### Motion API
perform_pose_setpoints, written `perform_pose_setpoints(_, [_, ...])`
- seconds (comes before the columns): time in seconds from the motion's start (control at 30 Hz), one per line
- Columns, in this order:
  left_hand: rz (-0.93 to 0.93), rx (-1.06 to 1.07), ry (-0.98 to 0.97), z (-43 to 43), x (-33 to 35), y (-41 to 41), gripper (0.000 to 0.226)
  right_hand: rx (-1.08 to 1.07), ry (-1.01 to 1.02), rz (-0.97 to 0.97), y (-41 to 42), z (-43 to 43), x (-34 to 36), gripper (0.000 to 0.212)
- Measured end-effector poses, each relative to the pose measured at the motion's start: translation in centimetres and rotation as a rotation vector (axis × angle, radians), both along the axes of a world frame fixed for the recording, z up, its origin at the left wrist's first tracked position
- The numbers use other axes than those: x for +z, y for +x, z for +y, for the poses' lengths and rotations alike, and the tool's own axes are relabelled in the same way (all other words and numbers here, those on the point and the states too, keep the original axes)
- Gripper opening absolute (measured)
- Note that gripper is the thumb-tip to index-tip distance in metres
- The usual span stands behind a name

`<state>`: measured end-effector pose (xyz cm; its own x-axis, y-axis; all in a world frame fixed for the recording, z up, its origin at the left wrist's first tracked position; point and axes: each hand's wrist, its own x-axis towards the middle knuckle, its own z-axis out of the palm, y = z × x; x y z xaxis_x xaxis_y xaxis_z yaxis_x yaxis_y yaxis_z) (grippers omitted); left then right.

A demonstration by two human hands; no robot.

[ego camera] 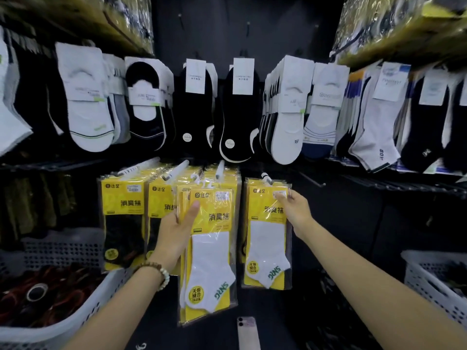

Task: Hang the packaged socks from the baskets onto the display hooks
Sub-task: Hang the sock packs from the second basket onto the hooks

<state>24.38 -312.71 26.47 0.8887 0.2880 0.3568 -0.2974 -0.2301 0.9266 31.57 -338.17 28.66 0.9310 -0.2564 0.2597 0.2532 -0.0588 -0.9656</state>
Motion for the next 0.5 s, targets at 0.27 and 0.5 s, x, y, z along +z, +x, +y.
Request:
perform_pose_setpoints(0.27, [-0.016, -0.056, -0.051, -0.9, -0.9, -0.5, 0.044, -0.330, 0.052, 0.131, -1.2, -0.3, -2.8, 0.030])
perform_pose_setpoints(0.5, [0.014, -0.203, -0.151, -4.3, -0.9, -2.2, 0.046, 0.238, -0.078, 0.039, -8.1, 3.6, -1.5, 0.034])
